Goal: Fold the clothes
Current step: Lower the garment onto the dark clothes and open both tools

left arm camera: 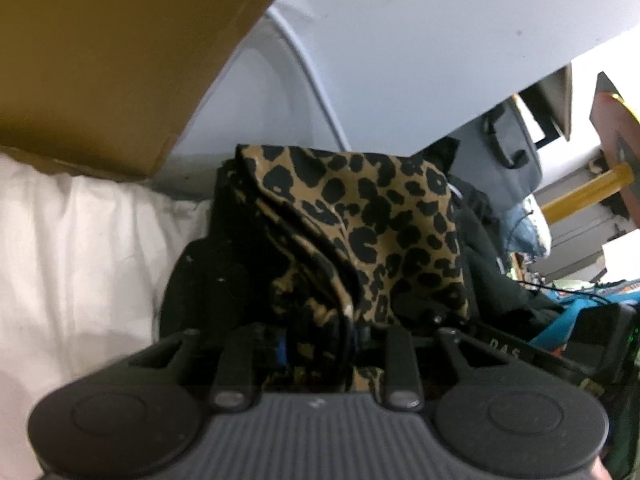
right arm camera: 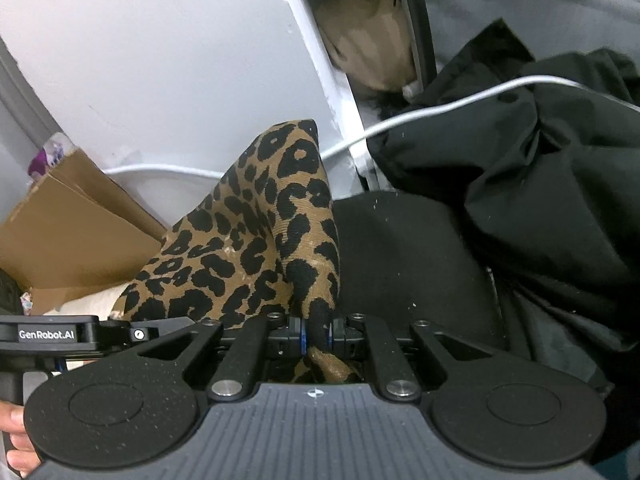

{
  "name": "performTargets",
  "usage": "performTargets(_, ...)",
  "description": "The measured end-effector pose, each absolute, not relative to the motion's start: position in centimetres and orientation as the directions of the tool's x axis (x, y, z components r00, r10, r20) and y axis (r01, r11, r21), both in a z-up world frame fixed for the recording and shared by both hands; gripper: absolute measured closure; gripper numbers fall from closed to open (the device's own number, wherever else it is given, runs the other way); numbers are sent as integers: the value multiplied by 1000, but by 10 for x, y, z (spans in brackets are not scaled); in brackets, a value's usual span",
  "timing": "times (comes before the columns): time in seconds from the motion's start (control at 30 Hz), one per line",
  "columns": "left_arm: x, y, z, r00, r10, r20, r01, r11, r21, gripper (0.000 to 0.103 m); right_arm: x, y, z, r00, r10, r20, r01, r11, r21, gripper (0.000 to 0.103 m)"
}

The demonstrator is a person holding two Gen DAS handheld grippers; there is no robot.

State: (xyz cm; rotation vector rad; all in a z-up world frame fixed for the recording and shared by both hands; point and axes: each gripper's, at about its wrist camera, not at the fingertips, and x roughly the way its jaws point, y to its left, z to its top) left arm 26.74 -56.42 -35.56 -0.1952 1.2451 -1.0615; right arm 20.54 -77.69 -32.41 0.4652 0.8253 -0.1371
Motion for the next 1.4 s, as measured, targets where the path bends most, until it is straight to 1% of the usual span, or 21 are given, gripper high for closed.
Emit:
performTargets(0.03,268,-563,-355,-56,-731,-680,551,545,-631,70,207,-778,-326,672,62,-738,295,892,343,92)
performTargets(0.1,268,-559,-354,-49,-718,-694,561,555,-614,65,210,-779,-328,666,53,-744,295,897,328,84)
performTargets(0.13,269,-556,-352,-44,-710,-703,565,562,-604,64,211,-780,-327,664,33,-747,304,901,310,78)
performTargets(0.17,270,-554,-351,-39,-702,-712,570,569,-593,63,210,-780,-326,661,9,-750,312,906,286,74)
performTargets(0.23,270,-549,-342,-21,-673,-740,589,589,-552,62,207,-777,-320,649,-53,-759,326,921,215,72)
performTargets(0.27,269,-547,-335,-13,-663,-748,608,589,-533,64,204,-775,-317,647,-77,-759,328,927,185,72)
performTargets(0.3,268,-545,-327,-5,-654,-756,626,588,-513,64,199,-772,-313,658,-81,-749,312,934,174,71)
performTargets(0.33,267,-543,-320,3,-645,-764,644,586,-492,64,194,-768,-309,670,-83,-738,297,941,164,64)
performTargets(0.43,264,-543,-299,32,-626,-779,701,570,-429,66,178,-759,-300,703,-77,-707,262,952,156,63)
performTargets(0.53,261,-547,-279,47,-636,-770,755,527,-390,72,165,-753,-294,728,-53,-683,245,952,186,63)
performTargets(0.57,258,-551,-274,47,-638,-769,774,509,-375,75,162,-751,-294,734,-42,-678,241,949,201,63)
performTargets(0.63,251,-561,-268,45,-626,-778,810,478,-338,85,159,-745,-294,738,-24,-675,235,946,224,63)
performTargets(0.67,247,-566,-267,43,-615,-787,826,465,-318,93,159,-742,-297,737,-15,-676,233,944,233,63)
performTargets(0.87,228,-596,-274,56,-569,-820,868,433,-242,95,159,-723,-310,732,30,-681,211,940,268,63)
performTargets(1.13,222,-602,-310,95,-488,-868,881,448,-155,95,163,-704,-326,726,50,-686,178,950,257,62)
performTargets(1.2,222,-600,-319,98,-484,-869,868,470,-164,96,162,-702,-330,719,48,-693,169,955,242,61)
performTargets(1.27,225,-598,-320,101,-489,-867,860,481,-171,98,158,-705,-331,716,40,-697,172,957,232,55)
performTargets(1.3,226,-597,-321,102,-490,-865,856,487,-174,100,155,-708,-332,714,36,-699,177,957,230,55)
performTargets(1.4,223,-591,-322,114,-489,-865,857,488,-163,100,146,-716,-332,708,21,-706,194,955,223,54)
